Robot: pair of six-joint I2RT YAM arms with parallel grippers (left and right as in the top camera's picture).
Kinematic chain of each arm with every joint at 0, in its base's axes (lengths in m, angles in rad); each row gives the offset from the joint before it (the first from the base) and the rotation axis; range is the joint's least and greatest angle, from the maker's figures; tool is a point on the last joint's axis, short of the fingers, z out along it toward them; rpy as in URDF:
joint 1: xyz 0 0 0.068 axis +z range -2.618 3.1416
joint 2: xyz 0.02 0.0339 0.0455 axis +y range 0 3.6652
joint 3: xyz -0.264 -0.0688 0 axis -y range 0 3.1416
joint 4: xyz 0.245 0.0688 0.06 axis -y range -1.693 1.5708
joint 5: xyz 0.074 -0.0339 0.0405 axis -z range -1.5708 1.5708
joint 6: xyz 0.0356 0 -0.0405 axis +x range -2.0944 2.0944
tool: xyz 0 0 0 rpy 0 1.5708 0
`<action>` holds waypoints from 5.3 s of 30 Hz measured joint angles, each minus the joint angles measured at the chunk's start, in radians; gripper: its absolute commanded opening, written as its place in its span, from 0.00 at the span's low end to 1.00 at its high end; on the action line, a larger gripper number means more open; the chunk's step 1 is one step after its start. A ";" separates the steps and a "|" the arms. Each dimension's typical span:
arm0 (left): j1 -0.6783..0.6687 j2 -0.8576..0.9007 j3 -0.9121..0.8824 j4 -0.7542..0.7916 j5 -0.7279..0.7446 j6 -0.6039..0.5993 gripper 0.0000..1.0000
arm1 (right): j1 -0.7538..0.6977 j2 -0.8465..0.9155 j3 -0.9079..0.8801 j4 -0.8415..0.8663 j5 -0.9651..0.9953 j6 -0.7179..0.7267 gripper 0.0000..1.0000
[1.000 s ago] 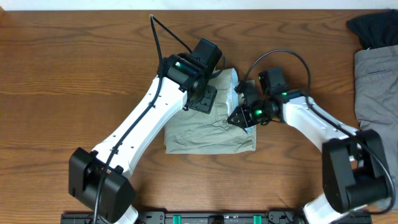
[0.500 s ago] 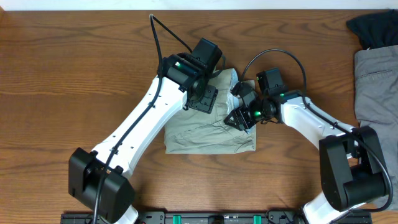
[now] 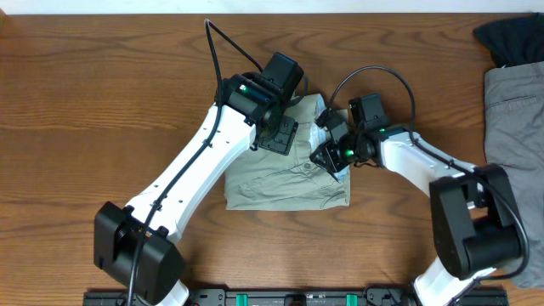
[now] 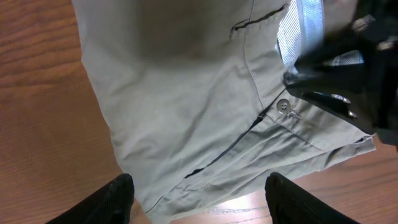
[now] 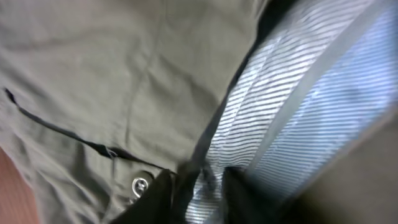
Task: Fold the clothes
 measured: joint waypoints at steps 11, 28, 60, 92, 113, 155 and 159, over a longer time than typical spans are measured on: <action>0.000 0.000 0.000 -0.004 0.000 0.000 0.70 | -0.004 -0.048 0.001 0.012 -0.085 0.018 0.39; 0.000 0.000 0.000 -0.004 0.000 0.000 0.70 | -0.006 -0.065 0.006 0.252 0.025 0.124 0.39; 0.000 0.000 0.000 0.011 0.000 0.000 0.71 | -0.071 -0.248 0.009 0.120 -0.200 0.234 0.01; 0.000 0.000 0.000 0.029 0.000 0.000 0.71 | -0.092 -0.060 0.013 -0.153 -0.048 0.124 0.41; 0.000 0.000 0.000 0.032 0.000 0.001 0.72 | -0.203 -0.146 0.047 -0.192 -0.189 0.100 0.44; 0.000 0.000 0.000 0.037 0.000 0.001 0.72 | 0.001 -0.123 0.044 -0.464 -0.003 0.056 0.01; 0.000 0.000 0.000 0.037 0.000 0.003 0.72 | -0.001 -0.163 0.043 -0.471 0.040 0.073 0.01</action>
